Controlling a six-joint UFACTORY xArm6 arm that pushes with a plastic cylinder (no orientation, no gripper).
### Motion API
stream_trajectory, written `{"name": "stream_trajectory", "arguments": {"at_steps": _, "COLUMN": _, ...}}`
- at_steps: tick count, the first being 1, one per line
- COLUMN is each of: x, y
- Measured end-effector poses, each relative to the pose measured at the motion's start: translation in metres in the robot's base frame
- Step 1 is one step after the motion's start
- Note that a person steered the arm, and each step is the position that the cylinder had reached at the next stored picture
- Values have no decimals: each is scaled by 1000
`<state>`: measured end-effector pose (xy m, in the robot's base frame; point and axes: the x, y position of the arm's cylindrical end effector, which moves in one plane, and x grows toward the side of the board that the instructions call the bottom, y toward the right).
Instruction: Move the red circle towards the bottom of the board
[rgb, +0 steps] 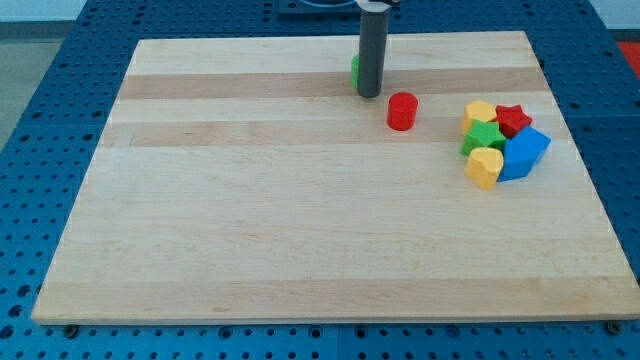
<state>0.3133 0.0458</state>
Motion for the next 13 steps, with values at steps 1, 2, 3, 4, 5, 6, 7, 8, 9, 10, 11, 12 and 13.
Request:
{"name": "stream_trajectory", "arguments": {"at_steps": 1, "x": 2, "y": 15}}
{"name": "stream_trajectory", "arguments": {"at_steps": 2, "x": 2, "y": 49}}
{"name": "stream_trajectory", "arguments": {"at_steps": 3, "x": 6, "y": 77}}
{"name": "stream_trajectory", "arguments": {"at_steps": 4, "x": 16, "y": 76}}
{"name": "stream_trajectory", "arguments": {"at_steps": 5, "x": 32, "y": 42}}
{"name": "stream_trajectory", "arguments": {"at_steps": 6, "x": 48, "y": 1}}
{"name": "stream_trajectory", "arguments": {"at_steps": 7, "x": 85, "y": -8}}
{"name": "stream_trajectory", "arguments": {"at_steps": 8, "x": 115, "y": -8}}
{"name": "stream_trajectory", "arguments": {"at_steps": 9, "x": 109, "y": -5}}
{"name": "stream_trajectory", "arguments": {"at_steps": 10, "x": 117, "y": 16}}
{"name": "stream_trajectory", "arguments": {"at_steps": 11, "x": 156, "y": -11}}
{"name": "stream_trajectory", "arguments": {"at_steps": 12, "x": 187, "y": -33}}
{"name": "stream_trajectory", "arguments": {"at_steps": 13, "x": 225, "y": -7}}
